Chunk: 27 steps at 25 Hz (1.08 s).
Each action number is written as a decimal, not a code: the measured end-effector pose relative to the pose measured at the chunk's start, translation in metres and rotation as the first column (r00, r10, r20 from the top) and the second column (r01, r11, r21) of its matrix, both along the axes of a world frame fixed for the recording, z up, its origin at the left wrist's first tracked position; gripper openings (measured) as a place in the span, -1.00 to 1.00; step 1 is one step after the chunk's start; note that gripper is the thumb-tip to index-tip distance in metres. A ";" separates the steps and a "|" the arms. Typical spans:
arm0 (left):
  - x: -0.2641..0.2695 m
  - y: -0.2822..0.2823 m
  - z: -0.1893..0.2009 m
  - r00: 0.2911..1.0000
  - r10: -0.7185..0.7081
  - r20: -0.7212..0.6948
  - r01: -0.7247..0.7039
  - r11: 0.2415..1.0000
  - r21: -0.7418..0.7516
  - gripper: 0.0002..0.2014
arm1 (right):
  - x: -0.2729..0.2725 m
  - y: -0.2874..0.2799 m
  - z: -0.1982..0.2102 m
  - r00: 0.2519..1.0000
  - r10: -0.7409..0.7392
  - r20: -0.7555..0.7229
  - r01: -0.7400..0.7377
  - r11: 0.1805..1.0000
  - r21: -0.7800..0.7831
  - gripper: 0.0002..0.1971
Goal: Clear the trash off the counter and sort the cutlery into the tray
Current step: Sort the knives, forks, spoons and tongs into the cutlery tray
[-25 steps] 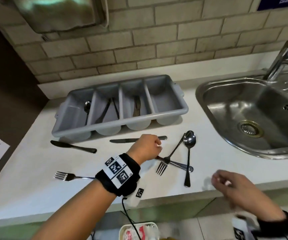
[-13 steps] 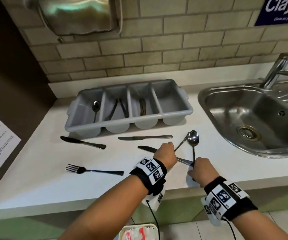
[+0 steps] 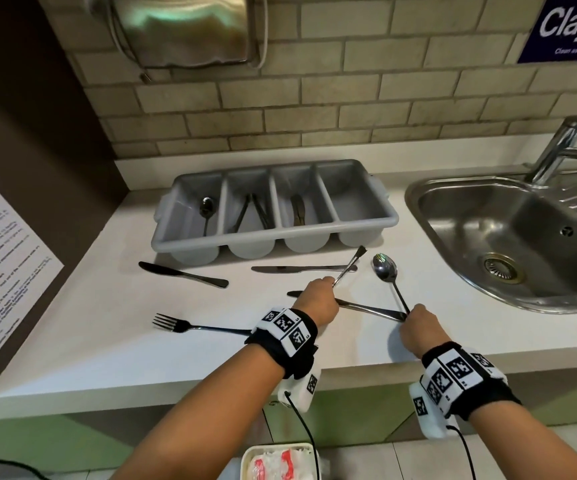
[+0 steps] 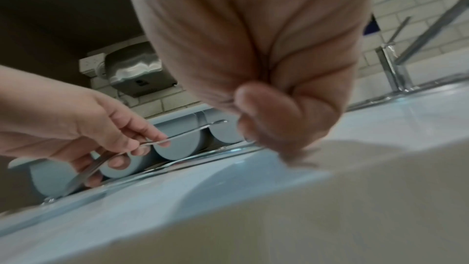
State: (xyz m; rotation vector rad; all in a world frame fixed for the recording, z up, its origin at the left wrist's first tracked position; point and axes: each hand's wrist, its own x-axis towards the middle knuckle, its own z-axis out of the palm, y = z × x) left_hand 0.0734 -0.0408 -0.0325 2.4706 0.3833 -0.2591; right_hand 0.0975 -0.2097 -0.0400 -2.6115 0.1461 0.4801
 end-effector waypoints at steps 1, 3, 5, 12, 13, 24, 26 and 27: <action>-0.003 0.003 0.003 1.000 0.008 0.005 -0.008 1.000 -0.006 -0.59 | -0.001 0.000 0.000 1.000 -0.012 0.005 0.012 1.000 0.018 -0.69; -0.009 0.008 0.009 0.999 0.017 0.032 -0.016 0.999 -0.032 -0.55 | -0.005 -0.002 0.004 0.998 -0.050 0.041 0.046 0.995 0.084 -0.71; -0.015 0.012 0.018 0.994 0.012 0.107 -0.004 0.997 -0.077 -0.54 | -0.012 -0.004 0.010 0.991 -0.081 0.104 0.062 0.983 0.173 -0.75; 0.024 0.008 0.068 0.941 0.084 0.327 -0.009 0.974 -0.224 -0.59 | 0.000 -0.009 0.033 0.952 -0.081 0.295 -0.038 0.925 0.377 -0.78; 0.036 0.007 0.075 0.943 0.103 0.317 -0.027 0.971 -0.236 -0.59 | 0.007 -0.010 0.035 0.947 -0.083 0.310 -0.048 0.918 0.393 -0.80; 0.183 0.001 0.097 0.980 0.190 0.062 -0.194 0.979 0.061 -0.68 | 0.096 -0.035 0.050 0.927 -0.090 0.364 -0.121 0.847 0.518 -0.88; 0.192 -0.001 0.093 0.982 0.176 0.068 -0.185 0.971 0.151 -0.62 | 0.106 -0.038 0.048 0.933 -0.069 0.353 -0.140 0.834 0.534 -0.88; 0.191 -0.002 0.093 0.979 0.170 0.114 -0.186 0.972 0.142 -0.62 | 0.109 -0.038 0.046 0.934 -0.061 0.351 -0.152 0.823 0.548 -0.88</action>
